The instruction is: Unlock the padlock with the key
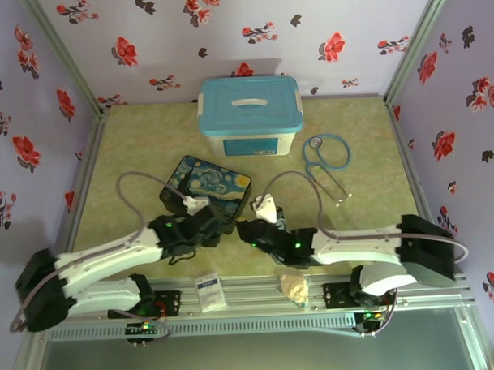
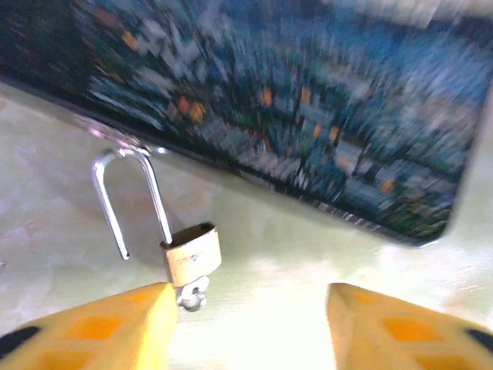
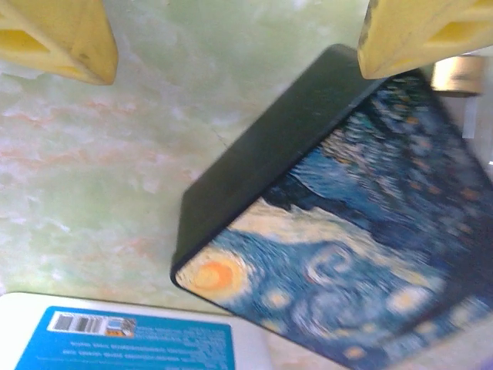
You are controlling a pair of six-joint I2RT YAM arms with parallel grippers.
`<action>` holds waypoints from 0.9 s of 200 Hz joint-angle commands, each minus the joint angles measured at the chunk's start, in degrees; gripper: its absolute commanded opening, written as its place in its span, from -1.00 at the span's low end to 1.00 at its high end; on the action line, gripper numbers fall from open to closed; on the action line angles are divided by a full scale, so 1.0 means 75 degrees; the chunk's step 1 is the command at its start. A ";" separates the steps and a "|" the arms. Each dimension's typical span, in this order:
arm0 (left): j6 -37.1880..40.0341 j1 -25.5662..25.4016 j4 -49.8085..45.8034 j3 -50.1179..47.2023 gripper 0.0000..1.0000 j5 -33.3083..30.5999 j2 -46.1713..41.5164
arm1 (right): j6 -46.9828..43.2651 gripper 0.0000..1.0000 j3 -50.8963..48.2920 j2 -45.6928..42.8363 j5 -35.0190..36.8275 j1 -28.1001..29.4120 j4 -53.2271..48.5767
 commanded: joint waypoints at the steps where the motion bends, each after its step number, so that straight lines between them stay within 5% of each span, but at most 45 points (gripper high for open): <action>1: 0.0556 0.0956 0.0148 -0.0370 0.19 0.0766 -0.1184 | -0.0048 0.63 -0.0005 -0.0478 -0.1137 -0.0034 0.0057; 21: 0.1232 0.2078 0.0134 -0.0302 0.36 0.1236 -0.1637 | 0.0096 0.60 0.0199 -0.0191 -0.2152 0.0125 0.0314; 53: 0.1949 0.3646 0.0442 -0.0087 0.47 0.2063 -0.1222 | 0.0158 0.61 0.1275 0.1499 -0.2343 0.0823 0.0615; 101: 0.2169 0.4294 0.1037 -0.0323 0.49 0.2128 -0.1072 | 0.1213 0.63 0.2631 0.3784 -0.1559 0.0900 0.0467; 180: 0.2039 0.4794 0.1365 -0.0835 0.52 0.2847 -0.1313 | 0.1741 0.63 0.3035 0.4947 -0.1958 0.0277 0.0854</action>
